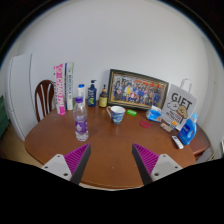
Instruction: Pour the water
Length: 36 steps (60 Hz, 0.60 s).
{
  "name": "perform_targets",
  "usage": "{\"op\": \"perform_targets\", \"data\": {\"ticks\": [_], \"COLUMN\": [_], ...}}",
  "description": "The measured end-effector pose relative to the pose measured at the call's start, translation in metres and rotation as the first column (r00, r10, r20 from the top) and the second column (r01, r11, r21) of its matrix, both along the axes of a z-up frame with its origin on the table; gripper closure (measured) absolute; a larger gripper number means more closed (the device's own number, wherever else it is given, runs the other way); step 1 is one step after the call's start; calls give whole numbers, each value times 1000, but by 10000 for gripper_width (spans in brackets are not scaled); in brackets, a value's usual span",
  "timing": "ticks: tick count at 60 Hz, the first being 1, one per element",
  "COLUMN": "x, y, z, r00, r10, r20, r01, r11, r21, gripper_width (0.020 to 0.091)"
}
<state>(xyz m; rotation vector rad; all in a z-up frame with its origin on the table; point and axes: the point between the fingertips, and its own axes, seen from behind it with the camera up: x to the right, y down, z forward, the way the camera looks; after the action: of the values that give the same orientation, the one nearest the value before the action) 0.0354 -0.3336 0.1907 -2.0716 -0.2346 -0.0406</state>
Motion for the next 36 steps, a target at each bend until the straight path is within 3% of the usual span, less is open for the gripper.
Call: {"op": "perform_targets", "data": {"ticks": [9, 15, 23, 36], "x": [-93, -137, -166, -180], "y": [31, 70, 126, 195], "z": [-26, -41, -69, -107], "r00": [992, 986, 990, 992], "r10": [112, 136, 103, 12], "r20": [-65, -92, -96, -126], "r01": [-110, -129, -92, 5], "r11": [993, 988, 990, 991], "r21": [34, 81, 109, 133], "gripper_width": [251, 254, 254, 353]}}
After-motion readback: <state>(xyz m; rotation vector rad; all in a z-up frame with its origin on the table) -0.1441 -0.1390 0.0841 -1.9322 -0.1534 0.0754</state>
